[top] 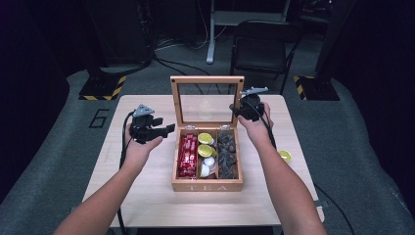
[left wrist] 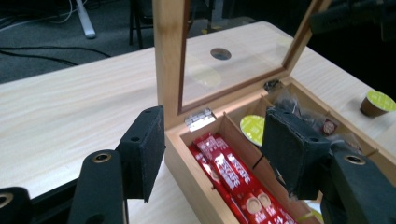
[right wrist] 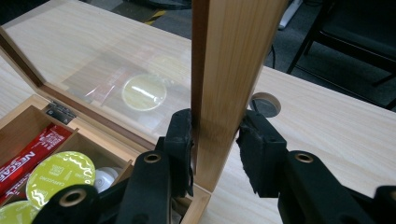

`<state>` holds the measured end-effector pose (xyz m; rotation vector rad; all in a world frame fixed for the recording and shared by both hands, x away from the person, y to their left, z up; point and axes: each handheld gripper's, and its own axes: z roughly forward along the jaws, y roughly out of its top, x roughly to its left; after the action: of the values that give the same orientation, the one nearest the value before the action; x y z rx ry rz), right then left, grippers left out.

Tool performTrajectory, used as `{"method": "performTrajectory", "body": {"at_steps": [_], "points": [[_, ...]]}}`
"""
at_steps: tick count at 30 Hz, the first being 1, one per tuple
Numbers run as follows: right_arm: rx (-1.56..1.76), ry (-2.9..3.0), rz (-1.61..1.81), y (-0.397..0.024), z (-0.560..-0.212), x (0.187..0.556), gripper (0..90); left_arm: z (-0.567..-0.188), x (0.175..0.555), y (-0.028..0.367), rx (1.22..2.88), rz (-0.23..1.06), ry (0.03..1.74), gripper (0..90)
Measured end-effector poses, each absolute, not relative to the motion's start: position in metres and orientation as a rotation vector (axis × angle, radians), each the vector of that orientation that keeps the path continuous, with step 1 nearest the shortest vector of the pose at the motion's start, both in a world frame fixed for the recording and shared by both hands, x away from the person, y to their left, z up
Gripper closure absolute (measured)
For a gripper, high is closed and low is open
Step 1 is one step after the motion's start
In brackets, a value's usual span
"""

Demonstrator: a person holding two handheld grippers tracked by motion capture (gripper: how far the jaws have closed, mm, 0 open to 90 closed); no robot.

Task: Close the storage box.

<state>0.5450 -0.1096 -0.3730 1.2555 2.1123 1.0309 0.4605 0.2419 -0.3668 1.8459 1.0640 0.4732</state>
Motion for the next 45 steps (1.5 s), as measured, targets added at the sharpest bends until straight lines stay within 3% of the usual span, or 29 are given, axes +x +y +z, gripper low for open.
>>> {"method": "performTrajectory", "body": {"at_steps": [25, 45], "points": [[1.22, 2.108, 1.071, -0.114, -0.377, 0.527, 64.6, -0.339, 0.5, 0.221, 1.791, 0.615, 1.095, 41.1], [1.217, 2.102, 1.093, -0.116, -0.379, 0.523, 64.5, -0.33, 0.502, 0.21, 1.803, 0.622, 1.046, 59.9]]}}
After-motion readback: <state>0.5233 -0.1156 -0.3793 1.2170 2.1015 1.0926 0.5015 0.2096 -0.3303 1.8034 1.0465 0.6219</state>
